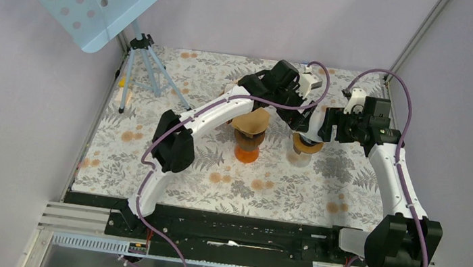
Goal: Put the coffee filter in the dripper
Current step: Place the coffee filter in the coffee dripper.
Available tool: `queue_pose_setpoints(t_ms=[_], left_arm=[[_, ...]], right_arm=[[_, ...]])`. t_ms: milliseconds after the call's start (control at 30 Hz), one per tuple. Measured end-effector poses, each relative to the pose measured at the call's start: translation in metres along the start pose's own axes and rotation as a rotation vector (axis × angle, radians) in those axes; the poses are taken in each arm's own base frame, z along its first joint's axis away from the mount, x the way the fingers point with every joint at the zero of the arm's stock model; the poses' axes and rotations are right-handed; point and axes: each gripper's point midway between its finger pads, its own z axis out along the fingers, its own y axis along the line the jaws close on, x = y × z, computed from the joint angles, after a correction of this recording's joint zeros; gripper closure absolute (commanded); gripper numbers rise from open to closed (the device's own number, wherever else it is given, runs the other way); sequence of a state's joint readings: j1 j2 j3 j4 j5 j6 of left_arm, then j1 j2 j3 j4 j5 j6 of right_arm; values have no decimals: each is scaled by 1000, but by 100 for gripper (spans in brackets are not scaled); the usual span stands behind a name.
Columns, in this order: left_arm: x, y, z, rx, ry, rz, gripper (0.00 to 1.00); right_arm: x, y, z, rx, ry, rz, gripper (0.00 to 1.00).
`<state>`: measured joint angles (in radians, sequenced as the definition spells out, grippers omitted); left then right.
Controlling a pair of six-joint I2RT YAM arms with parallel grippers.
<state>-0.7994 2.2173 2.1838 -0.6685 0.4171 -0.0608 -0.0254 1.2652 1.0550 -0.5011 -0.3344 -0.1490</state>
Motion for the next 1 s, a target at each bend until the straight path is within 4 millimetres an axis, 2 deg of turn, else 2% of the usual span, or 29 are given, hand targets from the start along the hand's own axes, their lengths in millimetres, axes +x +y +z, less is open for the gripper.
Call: queue_pose_setpoints(t_ms=[1000], left_arm=[[1, 4, 6, -11, -22, -2, 6]], right_arm=[[0, -3, 7, 3, -26, -9, 15]])
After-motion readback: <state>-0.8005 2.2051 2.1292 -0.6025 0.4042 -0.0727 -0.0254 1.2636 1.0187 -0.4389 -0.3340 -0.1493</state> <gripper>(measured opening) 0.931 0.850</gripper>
